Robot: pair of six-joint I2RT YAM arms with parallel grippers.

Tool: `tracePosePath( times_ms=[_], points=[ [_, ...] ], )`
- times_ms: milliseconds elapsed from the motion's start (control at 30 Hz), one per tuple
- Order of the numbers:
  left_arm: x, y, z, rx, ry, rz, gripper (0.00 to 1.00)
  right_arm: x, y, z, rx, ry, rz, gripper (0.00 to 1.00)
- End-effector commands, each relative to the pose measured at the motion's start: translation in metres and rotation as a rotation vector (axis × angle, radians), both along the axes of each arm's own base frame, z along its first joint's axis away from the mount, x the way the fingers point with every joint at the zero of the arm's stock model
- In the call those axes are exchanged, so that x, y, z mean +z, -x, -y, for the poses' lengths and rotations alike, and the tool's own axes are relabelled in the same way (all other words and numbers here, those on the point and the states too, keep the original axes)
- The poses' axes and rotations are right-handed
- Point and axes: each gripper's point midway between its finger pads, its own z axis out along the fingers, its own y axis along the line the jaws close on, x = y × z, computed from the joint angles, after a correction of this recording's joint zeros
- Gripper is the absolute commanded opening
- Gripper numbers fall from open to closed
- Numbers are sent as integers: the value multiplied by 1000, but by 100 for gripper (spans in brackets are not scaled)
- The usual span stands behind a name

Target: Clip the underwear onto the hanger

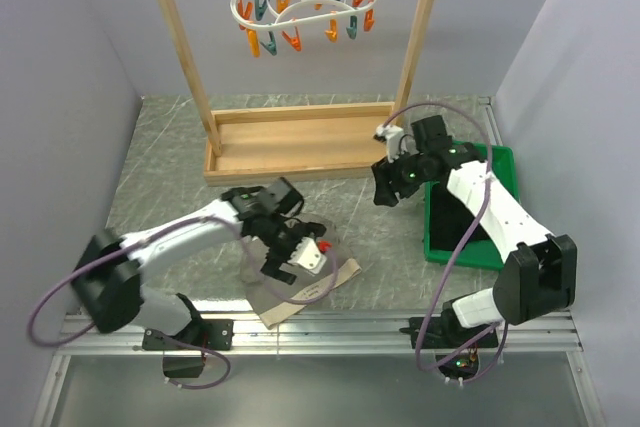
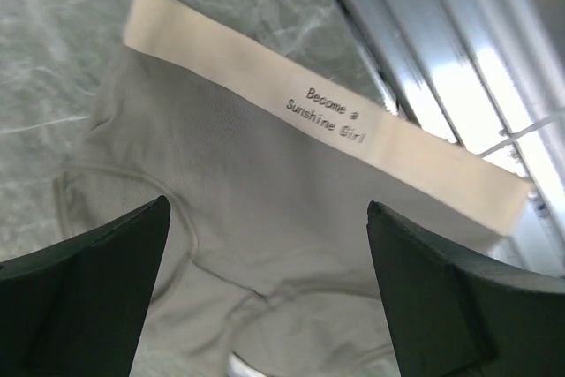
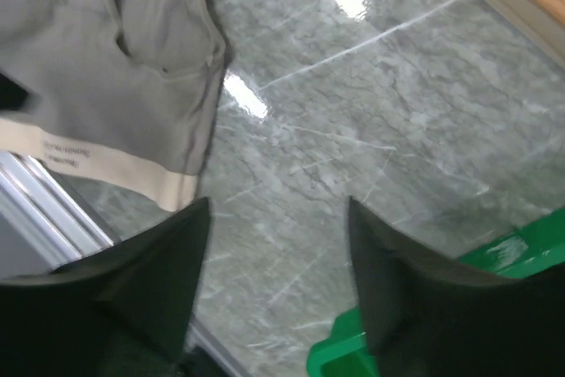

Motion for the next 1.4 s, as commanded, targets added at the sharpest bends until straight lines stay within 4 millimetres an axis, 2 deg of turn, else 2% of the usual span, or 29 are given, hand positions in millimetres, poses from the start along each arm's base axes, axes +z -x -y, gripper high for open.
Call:
tracePosePath(
  times_ms=[0, 33, 67, 133, 200, 300, 333, 400, 533, 567, 633, 667, 700, 733, 800, 867, 900, 933, 1000, 1033, 1133, 1200, 1233, 1267, 1367],
  points=[
    [-20, -19, 11, -75, -107, 91, 99, 27, 9, 5, -28, -87, -27, 74],
    [-27, -25, 12, -87, -148, 118, 99, 28, 11, 9, -35, -86, -23, 79],
    [-37, -28, 18, -111, -178, 111, 99, 30, 15, 12, -37, -85, -18, 80],
    [-53, -31, 18, -132, -244, 102, 99, 31, 17, 17, -52, -82, -10, 80],
    [-58, -36, 26, -144, -269, 120, 99, 32, 19, 20, -55, -87, -8, 81],
    [-76, -44, 34, -82, -302, 114, 99, 31, 22, 22, -62, -92, -18, 81],
    [-83, -52, 39, -5, -293, 111, 99, 31, 22, 22, -64, -101, -20, 81],
    [-88, -58, 42, 66, -278, 96, 99, 32, 22, 24, -70, -102, -19, 81],
    [-94, -74, 53, 381, -237, 32, 98, 34, 21, 30, -95, -110, -15, 81],
    [-91, -84, 62, 458, -201, 31, 97, 35, 20, 31, -106, -117, -20, 81],
    [-95, -91, 64, 670, -217, -73, 92, 36, 18, 33, -119, -124, -22, 81],
    [-89, -106, 69, 771, -187, -102, 91, 38, 17, 35, -135, -131, -26, 81],
    [-90, -114, 66, 952, -192, -172, 88, 39, 16, 36, -143, -136, -26, 81],
    [-94, -123, 60, 1051, -207, -200, 86, 39, 16, 37, -152, -139, -30, 81],
    [-93, -134, 54, 1273, -207, -265, 86, 43, 14, 41, -171, -151, -34, 82],
    [-83, -137, 49, 1344, -173, -303, 86, 47, 15, 43, -178, -157, -41, 82],
    [-73, -142, 53, 1371, -115, -320, 86, 48, 16, 44, -178, -163, -46, 81],
    [-52, -145, 55, 1362, -44, -311, 86, 49, 19, 44, -174, -160, -55, 82],
    [-26, -153, 60, 1320, 38, -273, 86, 49, 24, 43, -147, -161, -48, 82],
    [-2, -154, 68, 1274, 94, -271, 85, 49, 31, 43, -132, -162, -54, 81],
    [25, -163, 75, 1189, 125, -207, 86, 46, 48, 41, -45, -164, -53, 81],
    [26, -170, 74, 1157, 103, -148, 85, 42, 58, 39, 33, -155, -32, 77],
    [23, -177, 72, 1166, 91, -143, 84, 35, 70, 34, 87, -133, -32, 75],
    [19, -181, 72, 1168, 78, -143, 77, 28, 74, 32, 122, -105, -16, 72],
    [3, -195, 75, 1174, 30, -160, 70, 1, 94, 13, 248, 38, 62, 55]
  ],
)
